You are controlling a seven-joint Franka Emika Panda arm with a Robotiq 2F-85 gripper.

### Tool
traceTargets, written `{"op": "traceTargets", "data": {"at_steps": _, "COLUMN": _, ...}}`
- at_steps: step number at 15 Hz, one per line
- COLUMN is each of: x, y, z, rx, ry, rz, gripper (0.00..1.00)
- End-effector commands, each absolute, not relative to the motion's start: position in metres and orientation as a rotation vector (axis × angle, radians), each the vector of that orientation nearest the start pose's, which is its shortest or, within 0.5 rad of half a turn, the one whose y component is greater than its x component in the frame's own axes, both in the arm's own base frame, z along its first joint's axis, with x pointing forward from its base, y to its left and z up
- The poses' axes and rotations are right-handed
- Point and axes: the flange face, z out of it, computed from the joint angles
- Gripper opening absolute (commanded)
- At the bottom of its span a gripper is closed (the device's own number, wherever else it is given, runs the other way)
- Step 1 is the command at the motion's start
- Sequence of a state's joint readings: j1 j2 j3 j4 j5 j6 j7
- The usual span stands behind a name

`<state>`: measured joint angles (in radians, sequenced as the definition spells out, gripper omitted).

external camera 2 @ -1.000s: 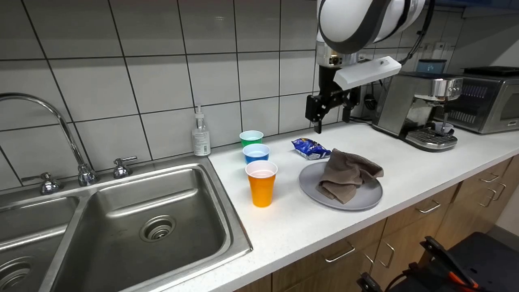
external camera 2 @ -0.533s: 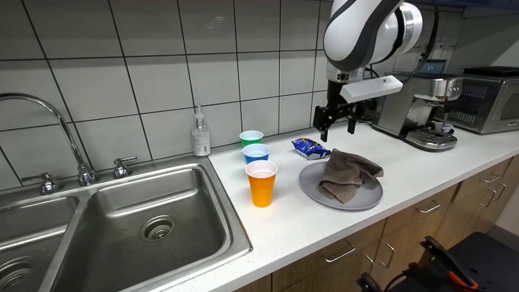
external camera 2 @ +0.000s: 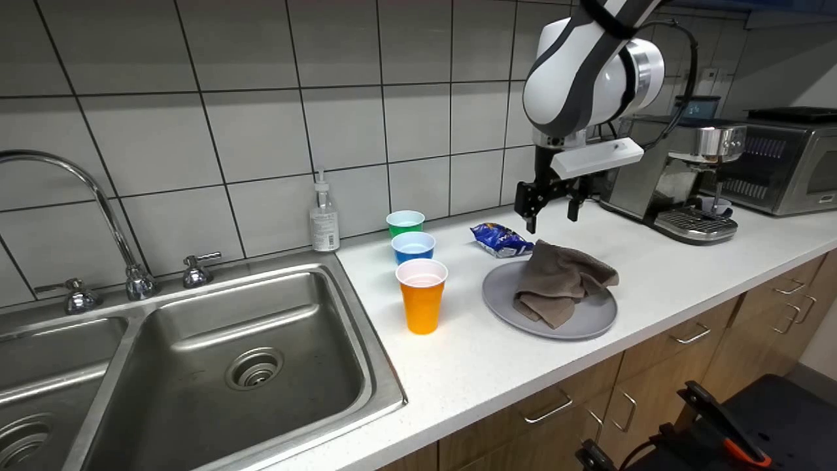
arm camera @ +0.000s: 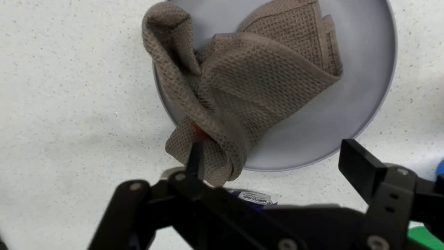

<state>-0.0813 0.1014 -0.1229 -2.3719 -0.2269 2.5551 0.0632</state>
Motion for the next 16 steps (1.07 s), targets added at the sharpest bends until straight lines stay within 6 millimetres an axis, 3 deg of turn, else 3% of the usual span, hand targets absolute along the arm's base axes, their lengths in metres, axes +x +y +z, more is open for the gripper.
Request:
{"op": "traceTargets", "data": {"at_steps": 1, "x": 0.518, "y": -0.122, "z": 0.279, "rx": -3.328, "ry": 0.122, "rz": -0.107, "gripper": 1.0}}
{"op": "traceTargets", "data": {"at_steps": 8, "x": 0.529, "y": -0.14, "z": 0.246, "rx": -3.342, "ry": 0.135, "rz": -0.076, "gripper": 1.0}}
{"op": "traceTargets", "data": {"at_steps": 16, "x": 0.521, "y": -0.152, "z": 0.192, "rx": -3.364, "ry": 0.151, "rz": 0.097, "gripper": 1.0}}
